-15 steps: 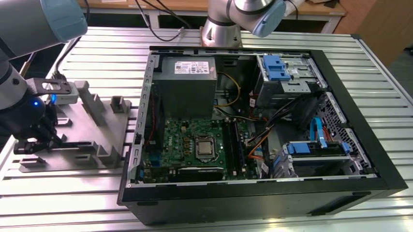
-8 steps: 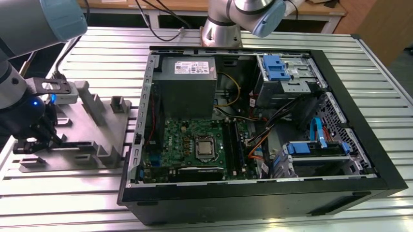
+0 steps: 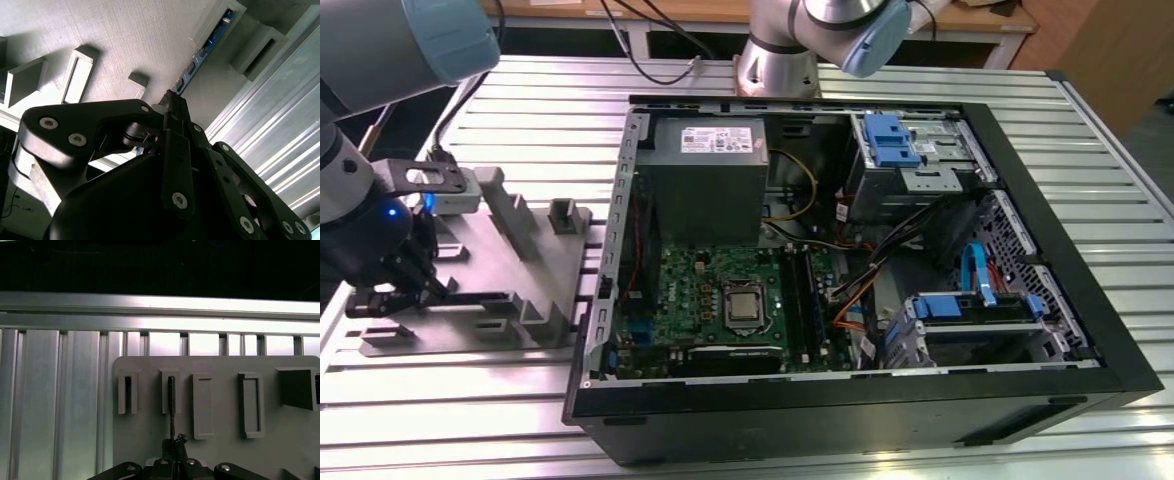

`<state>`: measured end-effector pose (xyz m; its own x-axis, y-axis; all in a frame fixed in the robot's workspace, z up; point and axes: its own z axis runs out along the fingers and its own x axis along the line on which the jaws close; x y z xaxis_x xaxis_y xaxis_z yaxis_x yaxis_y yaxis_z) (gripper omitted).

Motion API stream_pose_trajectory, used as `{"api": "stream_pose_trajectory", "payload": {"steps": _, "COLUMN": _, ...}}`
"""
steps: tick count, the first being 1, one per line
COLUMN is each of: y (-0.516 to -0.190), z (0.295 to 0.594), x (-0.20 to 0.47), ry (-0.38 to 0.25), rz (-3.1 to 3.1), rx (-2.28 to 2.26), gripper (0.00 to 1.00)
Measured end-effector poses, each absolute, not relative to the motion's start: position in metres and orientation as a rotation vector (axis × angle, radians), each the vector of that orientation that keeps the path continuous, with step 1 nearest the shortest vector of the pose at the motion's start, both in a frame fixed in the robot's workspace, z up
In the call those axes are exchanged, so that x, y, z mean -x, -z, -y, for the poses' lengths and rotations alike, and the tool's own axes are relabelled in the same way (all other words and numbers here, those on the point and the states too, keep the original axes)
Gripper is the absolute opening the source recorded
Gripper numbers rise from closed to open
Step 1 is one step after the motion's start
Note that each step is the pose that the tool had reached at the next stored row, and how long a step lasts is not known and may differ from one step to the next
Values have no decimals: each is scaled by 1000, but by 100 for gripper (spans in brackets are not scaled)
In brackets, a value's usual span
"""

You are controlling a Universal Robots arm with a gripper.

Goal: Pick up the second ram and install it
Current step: 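Pick up the second ram and move it above second insertion slot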

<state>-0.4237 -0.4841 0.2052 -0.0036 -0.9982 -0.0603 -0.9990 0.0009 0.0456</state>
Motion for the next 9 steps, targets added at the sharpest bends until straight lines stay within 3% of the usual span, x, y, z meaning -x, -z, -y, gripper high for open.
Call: {"api": "stream_pose_trajectory", "payload": {"steps": 9, "y": -211, "z": 484, "x": 424, "ry": -118, "rz": -2215, "rx": 2210, "gripper": 12}}
